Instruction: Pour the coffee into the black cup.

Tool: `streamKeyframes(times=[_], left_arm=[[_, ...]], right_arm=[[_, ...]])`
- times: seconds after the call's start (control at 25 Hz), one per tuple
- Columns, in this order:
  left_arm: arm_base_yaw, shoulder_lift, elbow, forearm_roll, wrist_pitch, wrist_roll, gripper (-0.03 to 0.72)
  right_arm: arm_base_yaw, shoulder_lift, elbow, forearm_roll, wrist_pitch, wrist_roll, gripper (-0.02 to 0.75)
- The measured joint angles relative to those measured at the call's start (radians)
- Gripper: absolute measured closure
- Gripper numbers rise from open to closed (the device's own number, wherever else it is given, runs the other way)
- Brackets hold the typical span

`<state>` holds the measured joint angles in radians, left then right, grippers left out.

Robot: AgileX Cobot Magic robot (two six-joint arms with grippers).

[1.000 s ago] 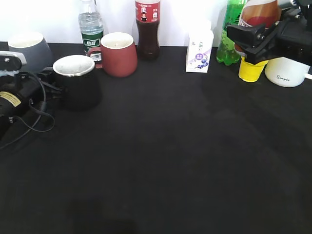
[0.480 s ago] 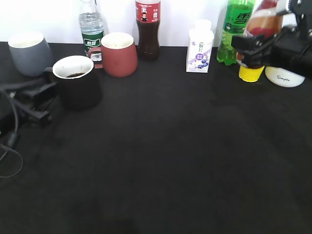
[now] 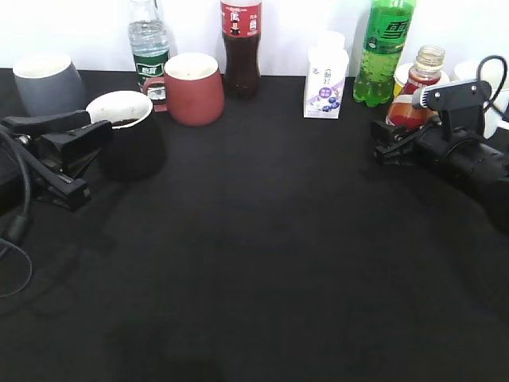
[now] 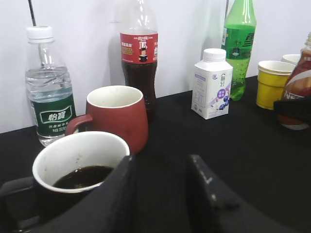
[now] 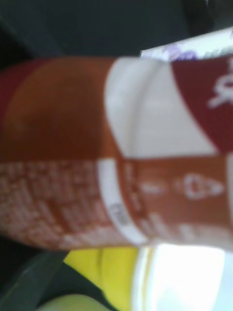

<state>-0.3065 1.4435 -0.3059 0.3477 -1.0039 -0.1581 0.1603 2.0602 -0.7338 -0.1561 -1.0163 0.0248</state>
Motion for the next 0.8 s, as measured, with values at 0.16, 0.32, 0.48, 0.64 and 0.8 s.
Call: streamKeyframes(times=[0.16, 0.32, 0.48, 0.64, 0.8], left_arm=[[0.0, 0.0, 0.0, 0.0, 0.002, -0.001, 0.421], [0.0, 0.0, 0.0, 0.0, 0.002, -0.001, 0.421], [0.0, 0.0, 0.0, 0.001, 0.07, -0.001, 0.419], [0.0, 0.0, 0.0, 0.002, 0.189, -0.132, 0.259], [0.0, -0.101, -0.042, 0.002, 0.504, -0.299, 0.176]], right_arm=[[0.0, 0.004, 0.001, 0.002, -0.013, -0.001, 0.21], [0.0, -0.067, 0.084, 0.01, 0.065, 0.057, 0.136], [0.0, -0.202, 0.222, 0.042, 0.067, 0.059, 0.135], [0.0, -0.427, 0.29, 0.045, 0.359, 0.061, 0.137], [0.0, -0.628, 0.137, 0.056, 0.942, 0.061, 0.142]])
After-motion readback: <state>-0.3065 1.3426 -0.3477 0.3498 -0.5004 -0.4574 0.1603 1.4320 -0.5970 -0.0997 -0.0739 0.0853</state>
